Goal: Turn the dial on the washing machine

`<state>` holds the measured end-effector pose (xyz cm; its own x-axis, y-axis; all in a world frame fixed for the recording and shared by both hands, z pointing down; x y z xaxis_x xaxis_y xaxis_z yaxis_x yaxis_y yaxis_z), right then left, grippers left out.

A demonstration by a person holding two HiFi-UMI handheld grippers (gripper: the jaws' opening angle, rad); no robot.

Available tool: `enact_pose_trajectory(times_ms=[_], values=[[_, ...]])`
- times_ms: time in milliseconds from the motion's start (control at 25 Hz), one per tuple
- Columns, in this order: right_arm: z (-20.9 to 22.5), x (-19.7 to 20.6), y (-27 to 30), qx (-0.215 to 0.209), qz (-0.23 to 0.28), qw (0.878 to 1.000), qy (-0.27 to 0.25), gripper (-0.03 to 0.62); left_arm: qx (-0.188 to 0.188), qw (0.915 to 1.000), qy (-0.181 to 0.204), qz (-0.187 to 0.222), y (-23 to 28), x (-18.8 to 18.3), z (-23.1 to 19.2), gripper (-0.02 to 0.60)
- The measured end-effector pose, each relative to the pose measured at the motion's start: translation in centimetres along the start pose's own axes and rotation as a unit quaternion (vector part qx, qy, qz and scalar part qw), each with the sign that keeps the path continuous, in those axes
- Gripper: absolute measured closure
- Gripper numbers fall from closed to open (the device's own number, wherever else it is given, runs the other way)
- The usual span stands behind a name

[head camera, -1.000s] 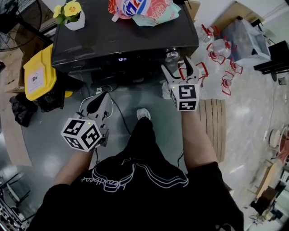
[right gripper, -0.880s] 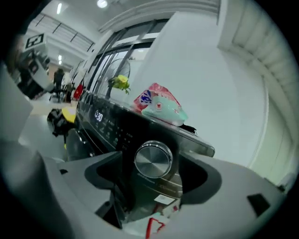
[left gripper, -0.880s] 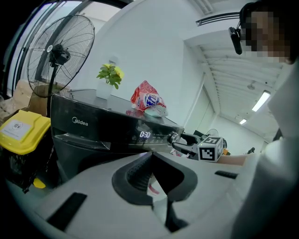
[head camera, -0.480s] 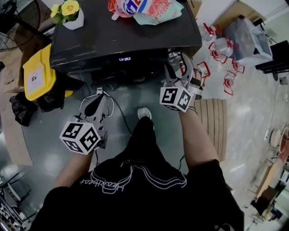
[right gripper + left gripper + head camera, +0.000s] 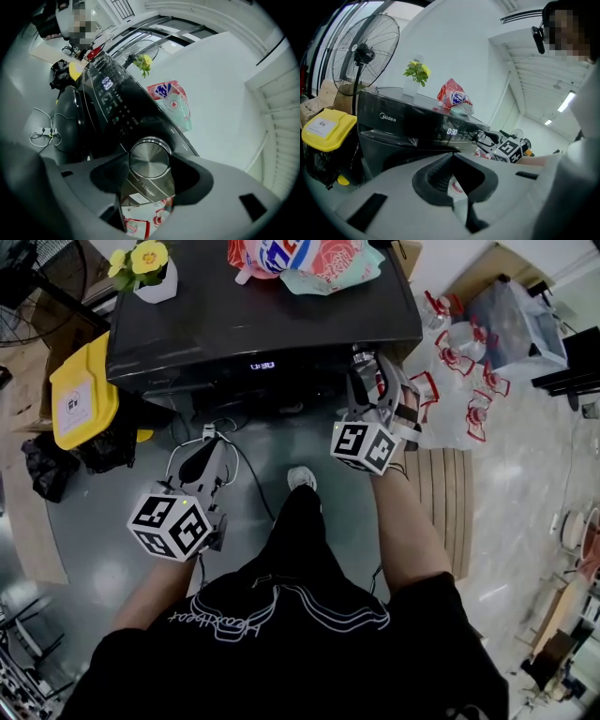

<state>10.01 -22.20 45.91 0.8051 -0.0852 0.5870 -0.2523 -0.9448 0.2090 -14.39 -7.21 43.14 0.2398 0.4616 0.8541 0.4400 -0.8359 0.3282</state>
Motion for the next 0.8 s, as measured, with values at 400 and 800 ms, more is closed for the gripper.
enact_pose_trajectory(times_ms=[400,800], values=[[0.38,0.27,0.10,-0.007,0.000,0.989,0.146,0.314,0.007,1.0000,0.005,-0.005,0.21,0.12,0.17,0.577],[0.76,0.61,0.24,-0.033,0.015,0.954,0.296,0.313,0.019,0.9998,0.000,-0.010,0.69,0.41,0.77,0.577]])
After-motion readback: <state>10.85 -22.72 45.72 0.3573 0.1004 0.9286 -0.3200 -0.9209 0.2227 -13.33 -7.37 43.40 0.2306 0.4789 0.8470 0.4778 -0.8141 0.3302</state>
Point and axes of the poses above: the fingertips, and each gripper's own axes: y forward along the fingers, z to its right, x out of its underside, the point moved 2 cm from there along -y, backward along the fingers, and after that the axes turned 7 degrees about z, right-handed, at the moved point
